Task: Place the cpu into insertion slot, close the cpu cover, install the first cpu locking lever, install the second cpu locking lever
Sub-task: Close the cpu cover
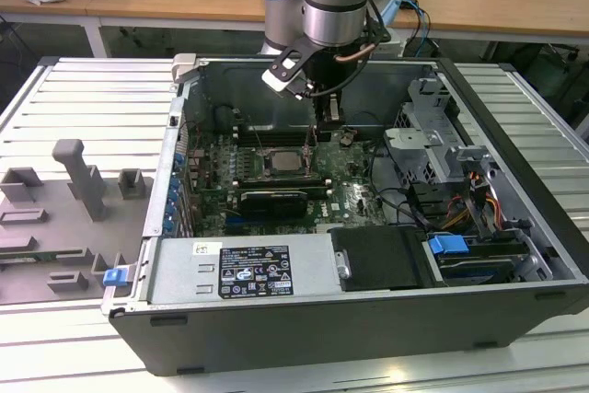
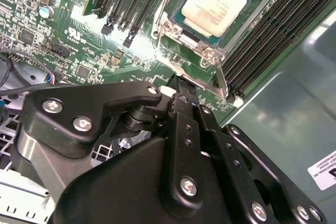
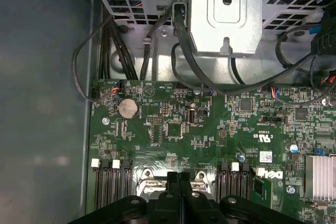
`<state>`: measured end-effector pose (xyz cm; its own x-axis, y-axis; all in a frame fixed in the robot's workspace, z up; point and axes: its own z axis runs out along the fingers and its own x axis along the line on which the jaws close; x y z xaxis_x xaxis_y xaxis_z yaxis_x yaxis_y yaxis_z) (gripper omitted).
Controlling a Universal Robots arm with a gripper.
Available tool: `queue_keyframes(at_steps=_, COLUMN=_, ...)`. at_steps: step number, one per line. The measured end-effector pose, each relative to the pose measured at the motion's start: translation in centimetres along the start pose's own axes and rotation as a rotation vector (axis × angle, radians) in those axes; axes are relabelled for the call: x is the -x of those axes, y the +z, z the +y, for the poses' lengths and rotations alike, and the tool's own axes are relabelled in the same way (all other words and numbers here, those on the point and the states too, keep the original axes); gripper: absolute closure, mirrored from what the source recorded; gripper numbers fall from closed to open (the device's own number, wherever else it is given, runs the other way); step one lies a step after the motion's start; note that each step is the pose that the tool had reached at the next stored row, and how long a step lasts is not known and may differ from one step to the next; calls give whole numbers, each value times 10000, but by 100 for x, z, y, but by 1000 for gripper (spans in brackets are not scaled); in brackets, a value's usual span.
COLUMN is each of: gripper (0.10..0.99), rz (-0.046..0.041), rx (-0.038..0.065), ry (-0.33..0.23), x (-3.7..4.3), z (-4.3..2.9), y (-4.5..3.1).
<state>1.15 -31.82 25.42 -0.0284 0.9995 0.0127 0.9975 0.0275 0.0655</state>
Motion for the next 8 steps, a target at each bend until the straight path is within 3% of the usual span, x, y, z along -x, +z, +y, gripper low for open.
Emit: queue_keyframes(at_steps=8, gripper=980, rz=2, rx=0, ry=0, x=-2, z=-52, y=-3)
